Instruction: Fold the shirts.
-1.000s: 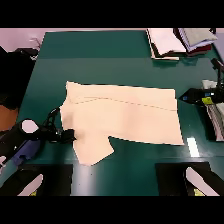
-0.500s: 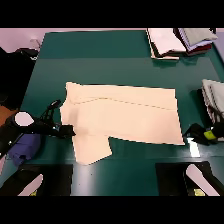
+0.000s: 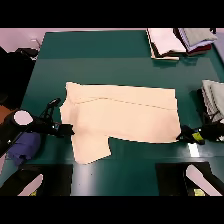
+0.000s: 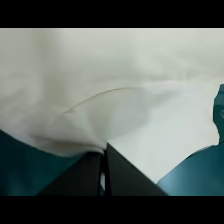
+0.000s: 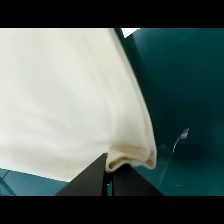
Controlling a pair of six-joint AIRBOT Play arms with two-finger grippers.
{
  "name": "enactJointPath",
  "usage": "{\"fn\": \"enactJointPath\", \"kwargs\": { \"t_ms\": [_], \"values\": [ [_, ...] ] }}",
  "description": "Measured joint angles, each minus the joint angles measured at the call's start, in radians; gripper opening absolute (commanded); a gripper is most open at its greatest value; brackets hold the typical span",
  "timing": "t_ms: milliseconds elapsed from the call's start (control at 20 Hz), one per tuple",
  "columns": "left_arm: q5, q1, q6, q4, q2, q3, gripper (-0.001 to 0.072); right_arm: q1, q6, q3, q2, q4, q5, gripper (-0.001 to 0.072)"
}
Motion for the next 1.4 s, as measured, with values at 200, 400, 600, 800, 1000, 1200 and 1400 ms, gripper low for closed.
{"fn": "enactJointPath", "kwargs": {
  "t_ms": [200, 400, 600, 800, 1000, 1200, 1400],
  "values": [
    [-0.080, 0.000, -0.023, 0.074, 0.059, 0.026, 0.0021, 0.090, 0.003, 0.070, 0.060, -0.052, 0.041, 0.0016],
    [-0.208, 0.000, -0.075, 0.108, 0.206, 0.033, 0.0021, 0.126, 0.004, 0.118, 0.196, -0.137, 0.152, 0.0015],
    [-0.305, 0.000, -0.100, 0.124, 0.288, 0.065, 0.0021, 0.138, 0.006, 0.164, 0.306, -0.178, 0.194, 0.0015],
    [-0.215, -0.001, -0.098, 0.190, 0.257, 0.143, 0.0023, 0.170, 0.012, 0.241, 0.254, -0.188, 0.160, 0.0015],
    [-0.069, -0.001, -0.045, 0.246, 0.077, 0.248, 0.0024, 0.252, 0.051, 0.348, 0.090, -0.194, 0.065, 0.0015],
    [0.069, -0.001, -0.007, 0.272, -0.162, 0.356, 0.0024, 0.334, 0.081, 0.497, -0.113, -0.199, 0.008, 0.0016],
    [0.185, 0.000, 0.018, 0.281, -0.339, 0.436, 0.0026, 0.383, 0.101, 0.638, -0.285, -0.197, -0.009, 0.0020]
  ]
}}
